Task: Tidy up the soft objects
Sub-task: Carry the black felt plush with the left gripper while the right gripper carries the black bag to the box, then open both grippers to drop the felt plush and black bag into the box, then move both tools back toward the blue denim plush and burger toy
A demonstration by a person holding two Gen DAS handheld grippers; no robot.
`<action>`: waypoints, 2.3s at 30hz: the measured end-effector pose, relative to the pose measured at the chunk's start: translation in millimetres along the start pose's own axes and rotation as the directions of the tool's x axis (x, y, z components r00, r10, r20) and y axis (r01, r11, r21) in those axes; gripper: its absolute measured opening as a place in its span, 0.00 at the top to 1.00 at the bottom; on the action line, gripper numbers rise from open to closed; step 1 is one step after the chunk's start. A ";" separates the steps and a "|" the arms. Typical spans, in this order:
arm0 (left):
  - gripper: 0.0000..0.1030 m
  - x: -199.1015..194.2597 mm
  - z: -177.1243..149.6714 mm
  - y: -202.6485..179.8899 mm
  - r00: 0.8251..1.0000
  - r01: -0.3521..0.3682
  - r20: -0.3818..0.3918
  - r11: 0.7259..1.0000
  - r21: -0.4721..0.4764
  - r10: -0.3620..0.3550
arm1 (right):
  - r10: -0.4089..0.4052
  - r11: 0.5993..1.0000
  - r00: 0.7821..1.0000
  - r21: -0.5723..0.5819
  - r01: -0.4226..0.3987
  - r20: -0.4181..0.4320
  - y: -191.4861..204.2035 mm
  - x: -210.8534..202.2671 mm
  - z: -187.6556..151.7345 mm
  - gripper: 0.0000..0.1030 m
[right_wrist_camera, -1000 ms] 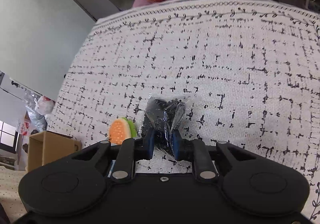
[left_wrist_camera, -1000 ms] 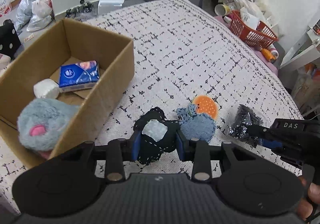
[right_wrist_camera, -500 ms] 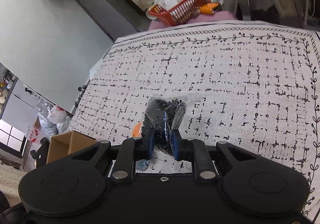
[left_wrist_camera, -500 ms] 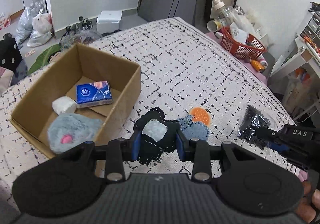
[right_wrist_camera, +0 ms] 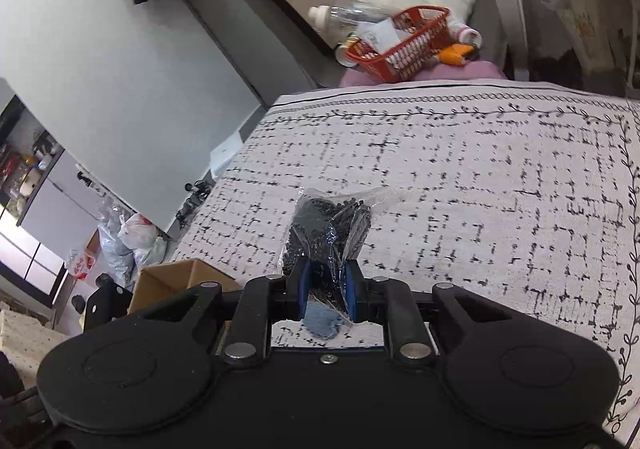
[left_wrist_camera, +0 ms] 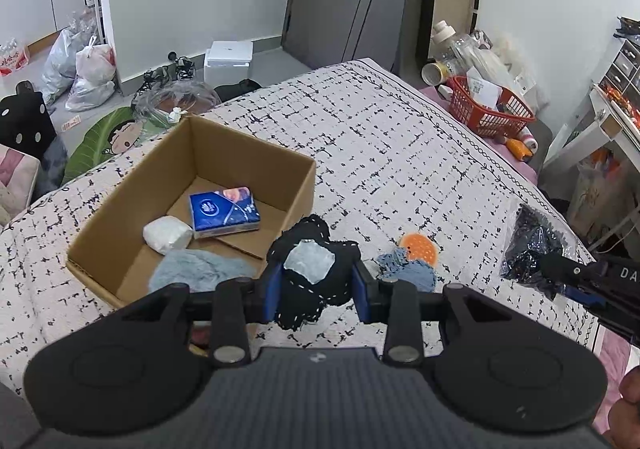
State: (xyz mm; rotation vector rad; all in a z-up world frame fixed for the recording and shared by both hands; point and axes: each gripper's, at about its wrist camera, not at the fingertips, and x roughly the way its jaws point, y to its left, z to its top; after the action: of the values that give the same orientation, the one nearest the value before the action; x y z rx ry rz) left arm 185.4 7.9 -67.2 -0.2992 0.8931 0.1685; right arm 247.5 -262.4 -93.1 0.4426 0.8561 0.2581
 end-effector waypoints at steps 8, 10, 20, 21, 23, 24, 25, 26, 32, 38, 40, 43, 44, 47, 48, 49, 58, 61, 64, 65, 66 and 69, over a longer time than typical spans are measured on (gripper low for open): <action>0.66 -7.0 8.9 17.7 1.000 -0.012 0.014 1.000 -0.009 0.012 | 0.045 0.999 0.999 -0.027 -0.045 -0.003 19.9 2.6 -3.2 0.82; 0.66 -7.3 11.8 24.4 1.000 -0.014 0.016 1.000 -0.018 0.014 | 0.055 0.998 0.998 -0.040 -0.055 -0.005 27.4 3.9 -4.3 0.82; 0.65 -3.6 25.0 69.9 0.999 -0.049 0.017 0.995 -0.089 0.051 | 0.099 0.989 0.995 -0.105 -0.101 -0.030 71.5 18.8 -17.9 0.82; 0.65 -2.9 26.3 74.9 0.998 -0.052 0.016 0.994 -0.097 0.053 | 0.103 0.988 0.994 -0.109 -0.106 -0.033 75.4 20.2 -19.1 0.82; 0.65 -1.2 28.3 83.6 0.998 -0.057 0.015 0.992 -0.109 0.059 | 0.106 0.987 0.994 -0.119 -0.110 -0.038 84.1 22.7 -22.1 0.82; 0.65 0.1 29.2 88.3 0.998 -0.059 0.012 0.992 -0.115 0.061 | 0.107 0.986 0.993 -0.126 -0.111 -0.040 88.7 23.6 -24.0 0.82; 0.65 1.4 29.9 92.3 0.998 -0.061 0.010 0.991 -0.120 0.062 | 0.108 0.985 0.993 -0.133 -0.112 -0.040 93.5 24.0 -26.1 0.82; 0.65 3.0 30.2 96.4 0.998 -0.062 0.007 0.990 -0.124 0.064 | 0.110 0.983 0.993 -0.141 -0.115 -0.042 98.0 24.9 -27.6 0.82; 0.64 12.4 29.0 117.7 0.997 -0.072 -0.023 0.984 -0.161 0.069 | 0.129 0.972 0.990 -0.187 -0.139 -0.063 121.7 38.0 -36.2 0.82; 0.61 16.9 27.8 128.5 0.996 -0.080 -0.054 0.982 -0.173 0.072 | 0.154 0.965 0.985 -0.202 -0.167 -0.080 139.3 50.2 -40.0 0.82; 0.59 16.7 28.9 131.6 0.996 -0.066 -0.062 0.983 -0.173 0.057 | 0.168 0.962 0.982 -0.202 -0.182 -0.088 145.2 53.1 -42.5 0.82; 0.55 14.5 30.3 135.9 0.996 -0.077 -0.064 0.982 -0.174 0.067 | 0.185 0.959 0.977 -0.196 -0.204 -0.110 151.5 59.1 -48.8 0.82; 0.54 13.3 31.0 137.3 0.995 -0.082 -0.062 0.982 -0.171 0.072 | 0.193 0.958 0.974 -0.194 -0.214 -0.119 153.4 60.8 -51.2 0.80; 0.52 9.6 32.3 141.1 0.996 -0.083 -0.056 0.981 -0.173 0.074 | 0.214 0.955 0.965 -0.177 -0.240 -0.151 157.9 66.0 -55.2 0.68; 0.52 8.9 32.4 142.2 0.996 -0.084 -0.057 0.981 -0.175 0.075 | 0.212 0.955 0.965 -0.176 -0.237 -0.152 158.2 66.0 -55.7 0.67; 0.52 8.3 33.1 143.1 0.995 -0.089 -0.059 0.981 -0.175 0.080 | 0.206 0.956 0.968 -0.183 -0.231 -0.145 158.3 64.6 -55.7 0.67; 0.51 -1.9 35.8 140.3 0.995 -0.100 -0.042 0.982 -0.157 0.095 | 0.143 0.974 0.985 -0.163 -0.157 -0.096 138.2 49.3 -37.7 0.49; 0.50 -3.7 35.8 137.5 0.994 -0.105 -0.039 0.983 -0.153 0.100 | 0.133 0.977 0.986 -0.154 -0.147 -0.098 129.7 43.6 -33.1 0.43; 0.50 -4.2 34.6 132.7 0.994 -0.107 -0.039 0.983 -0.147 0.103 | 0.127 0.977 0.987 -0.161 -0.141 -0.097 124.4 36.1 -29.1 0.30; 0.50 -4.5 34.1 130.0 0.994 -0.107 -0.039 0.984 -0.143 0.103 | 0.126 0.975 0.987 -0.170 -0.141 -0.096 122.9 33.3 -28.0 0.29; 0.50 -4.6 33.4 126.7 0.994 -0.107 -0.040 0.985 -0.138 0.103 | 0.127 0.974 0.987 -0.178 -0.142 -0.094 121.0 30.1 -26.5 0.29; 0.50 -5.3 31.6 117.0 0.995 -0.101 -0.035 0.988 -0.117 0.098 | 0.123 0.976 0.988 -0.170 -0.137 -0.089 114.4 25.2 -20.4 0.25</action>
State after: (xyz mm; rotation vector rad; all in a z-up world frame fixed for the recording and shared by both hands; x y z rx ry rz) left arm 174.2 128.7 -66.2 -0.3690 0.9293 0.3114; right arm 242.6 -146.4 -67.4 0.3250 0.8735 0.4710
